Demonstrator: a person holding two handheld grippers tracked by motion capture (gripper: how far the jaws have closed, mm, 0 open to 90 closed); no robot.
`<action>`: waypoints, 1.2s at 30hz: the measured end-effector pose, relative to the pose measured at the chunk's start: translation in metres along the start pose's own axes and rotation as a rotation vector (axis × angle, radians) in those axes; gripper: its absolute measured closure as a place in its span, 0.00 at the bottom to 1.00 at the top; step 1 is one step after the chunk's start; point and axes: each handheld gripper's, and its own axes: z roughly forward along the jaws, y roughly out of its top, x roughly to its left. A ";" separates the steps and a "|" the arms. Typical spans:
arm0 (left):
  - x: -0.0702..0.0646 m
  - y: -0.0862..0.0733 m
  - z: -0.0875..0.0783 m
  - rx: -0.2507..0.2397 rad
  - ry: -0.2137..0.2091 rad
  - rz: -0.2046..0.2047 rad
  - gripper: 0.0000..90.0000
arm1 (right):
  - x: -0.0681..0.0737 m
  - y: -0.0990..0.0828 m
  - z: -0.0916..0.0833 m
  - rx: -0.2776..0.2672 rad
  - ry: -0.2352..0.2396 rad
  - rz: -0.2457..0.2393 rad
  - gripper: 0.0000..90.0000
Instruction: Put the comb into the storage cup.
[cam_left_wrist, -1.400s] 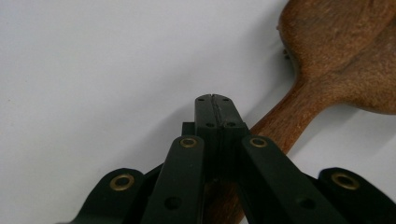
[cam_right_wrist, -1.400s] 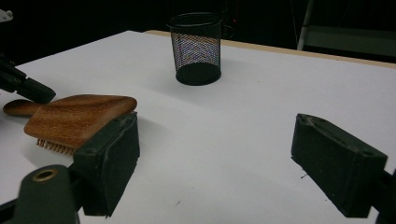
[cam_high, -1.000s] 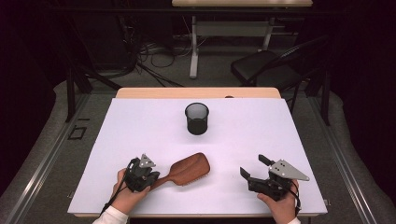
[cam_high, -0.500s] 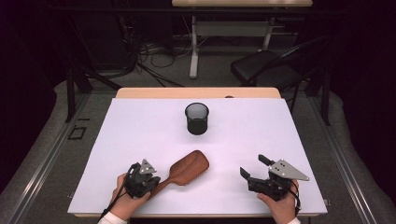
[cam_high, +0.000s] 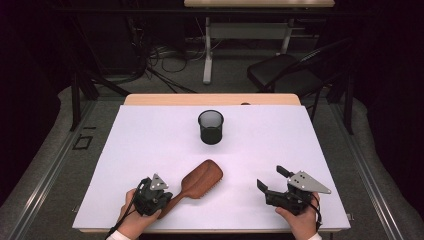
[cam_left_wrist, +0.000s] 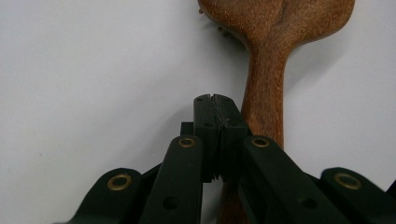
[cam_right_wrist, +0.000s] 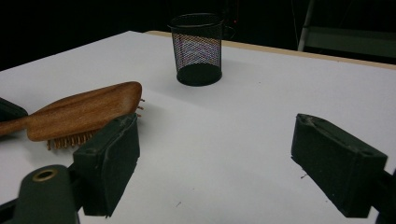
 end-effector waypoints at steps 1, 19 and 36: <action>0.000 0.000 0.000 0.000 0.001 0.001 0.98 | 0.000 0.000 0.000 0.000 0.000 0.001 0.17; 0.002 -0.001 0.000 -0.016 0.017 -0.004 0.92 | 0.000 0.000 0.000 0.000 0.002 0.000 0.17; 0.010 0.000 -0.010 -0.081 0.043 -0.048 0.74 | 0.000 0.000 0.001 0.001 0.003 -0.003 0.17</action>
